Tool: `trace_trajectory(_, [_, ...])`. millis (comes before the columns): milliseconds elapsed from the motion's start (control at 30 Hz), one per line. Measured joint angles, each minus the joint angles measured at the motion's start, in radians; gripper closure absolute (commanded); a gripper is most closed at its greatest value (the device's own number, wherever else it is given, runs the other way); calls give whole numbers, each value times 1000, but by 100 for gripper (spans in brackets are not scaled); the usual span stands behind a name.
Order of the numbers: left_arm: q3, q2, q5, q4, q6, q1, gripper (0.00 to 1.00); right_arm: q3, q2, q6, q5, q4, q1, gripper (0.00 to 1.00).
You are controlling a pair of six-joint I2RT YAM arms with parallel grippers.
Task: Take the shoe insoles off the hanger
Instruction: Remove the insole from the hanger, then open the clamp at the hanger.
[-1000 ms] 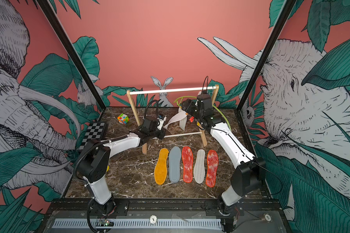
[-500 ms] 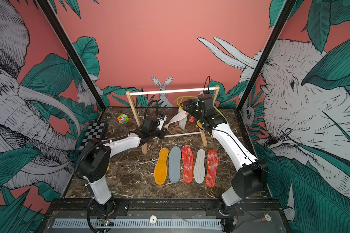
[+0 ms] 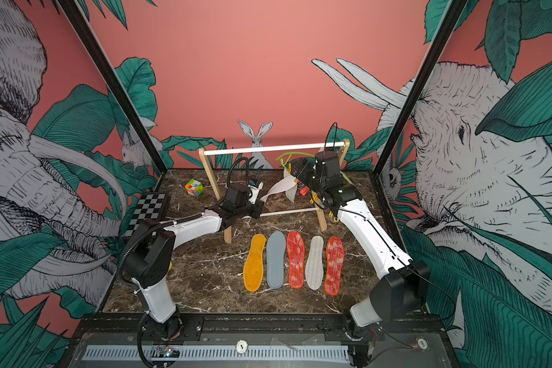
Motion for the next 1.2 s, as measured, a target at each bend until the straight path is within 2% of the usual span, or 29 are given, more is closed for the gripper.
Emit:
trace_trajectory(600, [0, 9, 2, 0, -4, 0, 100, 14, 77, -35, -3, 95, -21, 23])
trace_trajectory(900, [0, 9, 3, 0, -4, 0, 100, 18, 84, -48, -4, 95, -27, 20])
trace_trajectory(1200, [0, 9, 2, 0, -4, 0, 100, 17, 98, -56, -25, 130, -34, 23])
